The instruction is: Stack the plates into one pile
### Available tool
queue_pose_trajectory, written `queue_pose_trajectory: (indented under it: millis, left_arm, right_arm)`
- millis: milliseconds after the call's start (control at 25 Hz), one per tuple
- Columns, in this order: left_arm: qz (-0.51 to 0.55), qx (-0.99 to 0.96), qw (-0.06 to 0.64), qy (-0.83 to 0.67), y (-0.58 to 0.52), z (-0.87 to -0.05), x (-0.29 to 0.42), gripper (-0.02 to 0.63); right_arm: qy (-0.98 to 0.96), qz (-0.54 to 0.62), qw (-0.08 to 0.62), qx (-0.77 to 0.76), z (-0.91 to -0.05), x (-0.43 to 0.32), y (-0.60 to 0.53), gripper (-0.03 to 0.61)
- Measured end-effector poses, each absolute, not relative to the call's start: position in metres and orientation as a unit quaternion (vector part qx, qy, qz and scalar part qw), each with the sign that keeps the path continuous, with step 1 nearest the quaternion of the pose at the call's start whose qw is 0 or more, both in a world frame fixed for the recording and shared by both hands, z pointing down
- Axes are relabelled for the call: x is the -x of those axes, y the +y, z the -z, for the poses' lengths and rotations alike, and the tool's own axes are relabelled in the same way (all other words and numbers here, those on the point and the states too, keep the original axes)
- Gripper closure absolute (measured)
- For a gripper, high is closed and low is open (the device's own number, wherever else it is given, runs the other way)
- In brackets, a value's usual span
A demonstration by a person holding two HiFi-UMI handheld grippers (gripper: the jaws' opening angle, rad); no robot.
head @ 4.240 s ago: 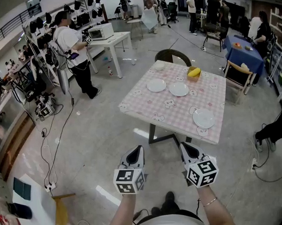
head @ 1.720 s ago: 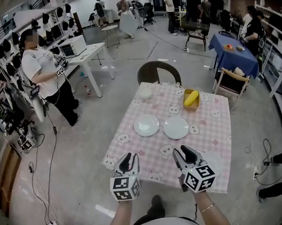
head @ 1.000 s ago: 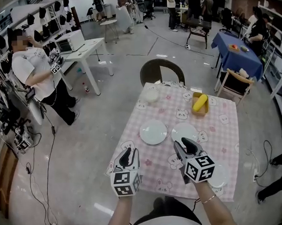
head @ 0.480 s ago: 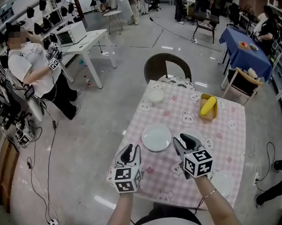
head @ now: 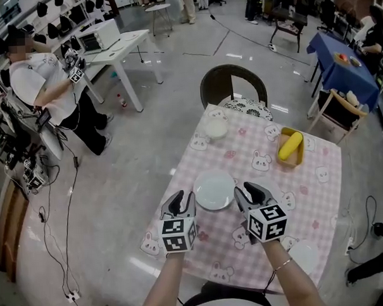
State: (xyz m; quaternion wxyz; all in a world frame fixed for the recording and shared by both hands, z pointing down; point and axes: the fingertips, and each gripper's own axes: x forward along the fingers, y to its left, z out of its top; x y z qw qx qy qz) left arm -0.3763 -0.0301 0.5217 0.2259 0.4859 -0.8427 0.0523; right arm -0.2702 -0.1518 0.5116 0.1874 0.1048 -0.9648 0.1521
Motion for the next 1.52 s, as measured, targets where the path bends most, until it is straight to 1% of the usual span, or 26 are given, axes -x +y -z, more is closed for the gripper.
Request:
queue_pose_trajectory:
  millis: [360,760,960,1040,1240,1520]
  left_arm:
    - [-0.094,-0.466,0.296,-0.829,-0.054,-0.568,0.384,0.485]
    - [-0.101,-0.443,0.371,-0.810,-0.056,-0.595,0.380,0.477]
    - [-0.115,-0.444,0.384,-0.801,-0.062,-0.601,0.380,0.472]
    - [-0.113,-0.448,0.390,-0.796,-0.063,-0.601,0.379,0.486]
    - [-0.110,-0.450,0.391,-0.795,-0.062,-0.601,0.378,0.489]
    - [-0.109,-0.449,0.391,-0.796,-0.063,-0.604,0.380,0.489]
  right_arm:
    - [-0.964,-0.157,0.189,-0.102,-0.519,0.274,-0.162,0.456]
    - [-0.963,-0.159,0.193,-0.101,-0.522,0.273,-0.167,0.457]
    - [-0.963,-0.159,0.195,-0.100,-0.527,0.276,-0.168,0.457]
    - [-0.962,-0.163,0.197,-0.099,-0.529,0.278,-0.168,0.457]
    - [-0.960,-0.162,0.208,-0.094,-0.541,0.287,-0.167,0.457]
    - [-0.951,-0.134,0.263,-0.088,-0.565,0.305,-0.166,0.460]
